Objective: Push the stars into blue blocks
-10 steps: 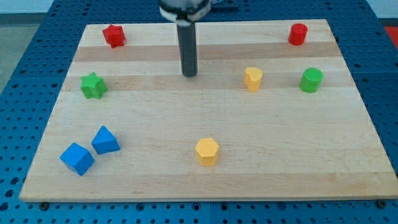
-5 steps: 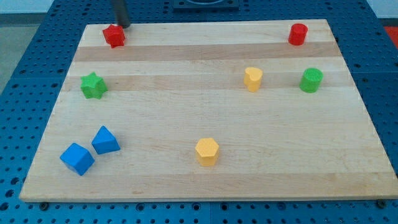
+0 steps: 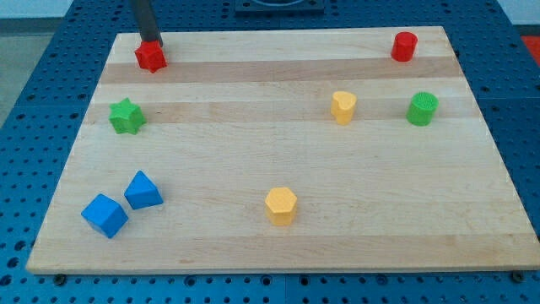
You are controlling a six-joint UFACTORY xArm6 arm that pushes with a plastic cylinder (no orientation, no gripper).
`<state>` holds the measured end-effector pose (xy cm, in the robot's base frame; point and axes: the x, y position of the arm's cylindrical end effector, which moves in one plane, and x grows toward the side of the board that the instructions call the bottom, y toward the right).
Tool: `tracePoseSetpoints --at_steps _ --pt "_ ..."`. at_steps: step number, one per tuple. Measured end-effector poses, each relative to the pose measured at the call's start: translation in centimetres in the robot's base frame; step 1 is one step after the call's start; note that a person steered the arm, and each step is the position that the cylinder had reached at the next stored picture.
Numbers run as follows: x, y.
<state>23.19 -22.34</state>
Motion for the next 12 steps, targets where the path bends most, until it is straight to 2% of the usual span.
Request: tracePoseSetpoints --at_steps 6,12 --pt "10.7 0.0" --pt "24.8 0.0"
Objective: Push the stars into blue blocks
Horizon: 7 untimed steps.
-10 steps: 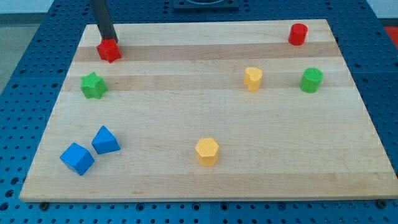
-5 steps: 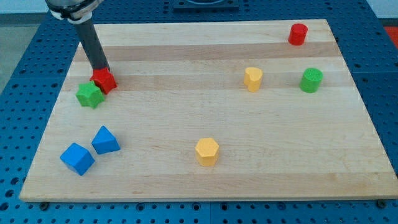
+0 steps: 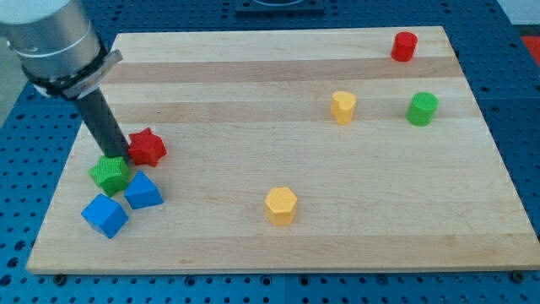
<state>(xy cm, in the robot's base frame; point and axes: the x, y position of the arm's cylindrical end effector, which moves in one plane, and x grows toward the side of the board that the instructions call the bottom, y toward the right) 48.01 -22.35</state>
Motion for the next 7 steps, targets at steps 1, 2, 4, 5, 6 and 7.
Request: tracePoseSetpoints --at_steps 1,2,4,5,6,7 --pt "2.0 0.0" --pt "0.0 0.0" --pt "-12.7 1.2" --pt "-12.0 5.4" --pt "-10.3 8.1" --pt "-8.8 8.1"
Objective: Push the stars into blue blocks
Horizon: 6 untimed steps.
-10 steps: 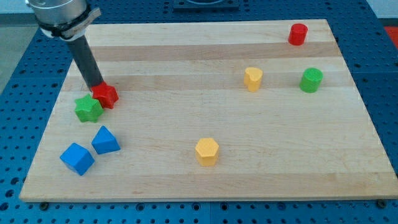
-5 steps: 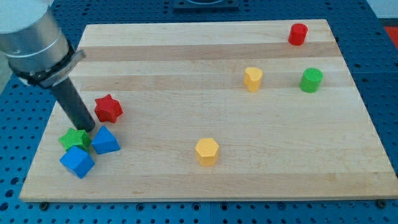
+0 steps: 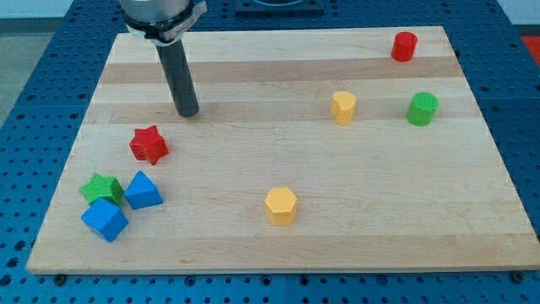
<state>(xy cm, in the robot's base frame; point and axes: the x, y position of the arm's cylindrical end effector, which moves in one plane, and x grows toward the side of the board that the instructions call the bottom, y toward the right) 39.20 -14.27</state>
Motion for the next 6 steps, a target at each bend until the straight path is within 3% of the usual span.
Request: tracePoseSetpoints --at_steps 4,6 --pt "2.4 -3.2" --pt "6.8 -3.2"
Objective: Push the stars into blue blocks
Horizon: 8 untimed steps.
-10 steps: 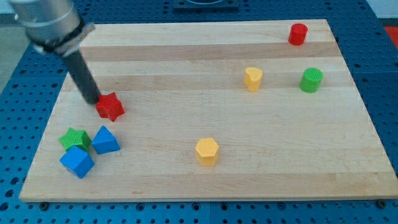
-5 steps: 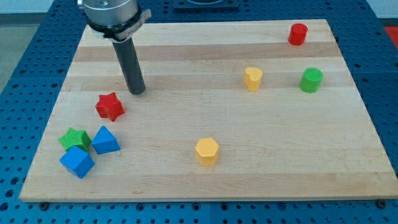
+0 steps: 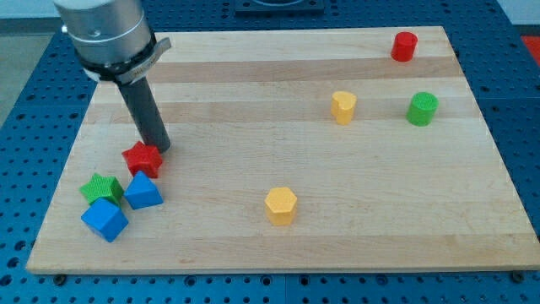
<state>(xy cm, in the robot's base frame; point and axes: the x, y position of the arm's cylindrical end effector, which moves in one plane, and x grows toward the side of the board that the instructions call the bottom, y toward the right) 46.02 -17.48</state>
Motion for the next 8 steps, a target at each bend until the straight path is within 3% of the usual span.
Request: tracePoseSetpoints --at_steps 3,6,7,8 --pt "3.4 0.0" --pt "3.9 0.5" --pt "1.3 5.7" --pt "2.7 9.7"
